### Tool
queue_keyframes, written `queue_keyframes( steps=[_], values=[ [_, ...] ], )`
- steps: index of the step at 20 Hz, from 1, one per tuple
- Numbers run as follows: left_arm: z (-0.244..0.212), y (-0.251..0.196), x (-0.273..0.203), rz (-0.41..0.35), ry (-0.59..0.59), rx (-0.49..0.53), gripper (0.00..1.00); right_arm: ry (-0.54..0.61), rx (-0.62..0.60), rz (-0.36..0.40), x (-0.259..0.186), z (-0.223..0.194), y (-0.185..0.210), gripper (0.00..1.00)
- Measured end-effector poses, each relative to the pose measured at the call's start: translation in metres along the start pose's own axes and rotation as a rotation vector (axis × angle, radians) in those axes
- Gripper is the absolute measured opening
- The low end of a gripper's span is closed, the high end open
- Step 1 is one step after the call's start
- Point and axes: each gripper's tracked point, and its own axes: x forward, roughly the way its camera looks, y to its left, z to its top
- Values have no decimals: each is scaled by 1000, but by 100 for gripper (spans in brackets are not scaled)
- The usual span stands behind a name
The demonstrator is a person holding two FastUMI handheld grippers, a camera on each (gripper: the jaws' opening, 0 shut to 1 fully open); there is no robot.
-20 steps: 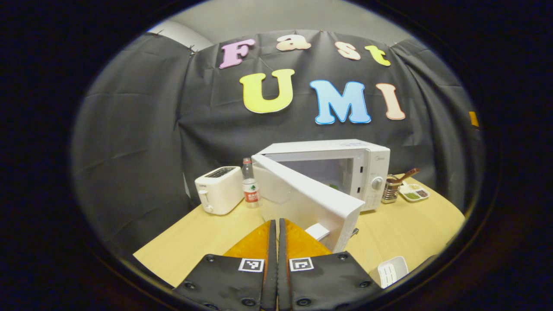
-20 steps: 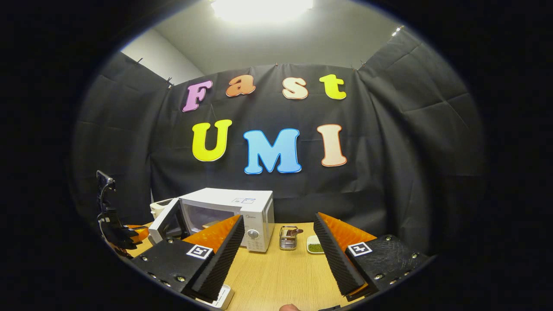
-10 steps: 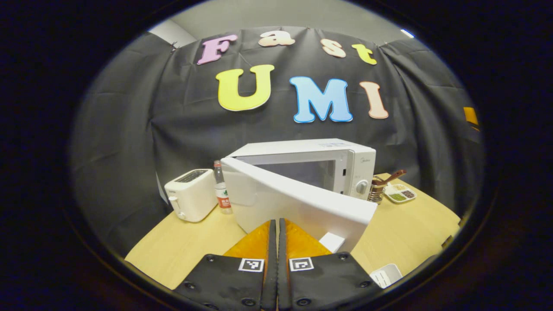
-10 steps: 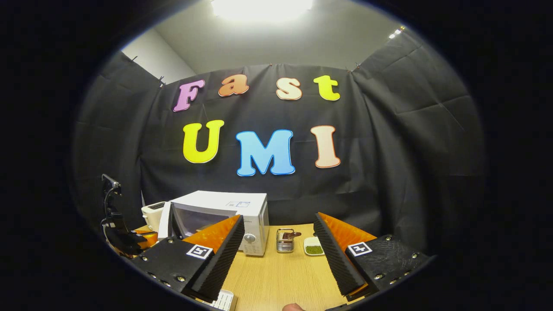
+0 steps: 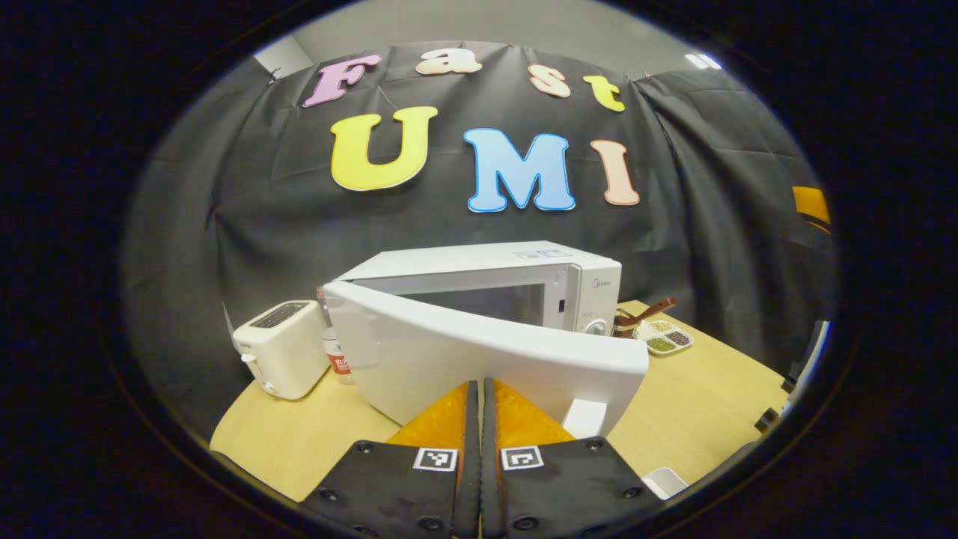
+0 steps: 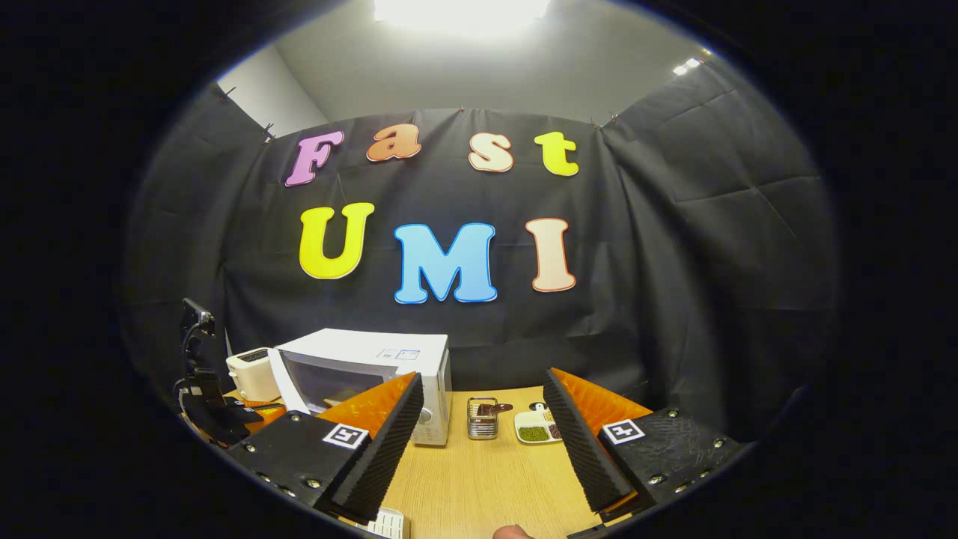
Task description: Open the microwave oven with the left hand, put the food in, and close the microwave oven.
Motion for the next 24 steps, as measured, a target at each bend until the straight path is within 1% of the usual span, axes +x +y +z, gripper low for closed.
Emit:
queue_keyframes(
  steps=[7, 14, 19, 24],
  values=[
    [10, -15, 37, -80, -14, 27, 7, 27, 7, -77, -2, -9, -7, 98],
    [20, -23, 77, -134, -27, 36, 7, 44, 2, -153, -2, -14, -11, 98],
    [24, -25, 103, -153, -36, 43, 8, 56, -3, -191, 0, -17, -12, 98],
    [24, -21, 127, -153, -29, 27, 7, 68, 11, -223, 1, -21, -13, 98]
  ],
)
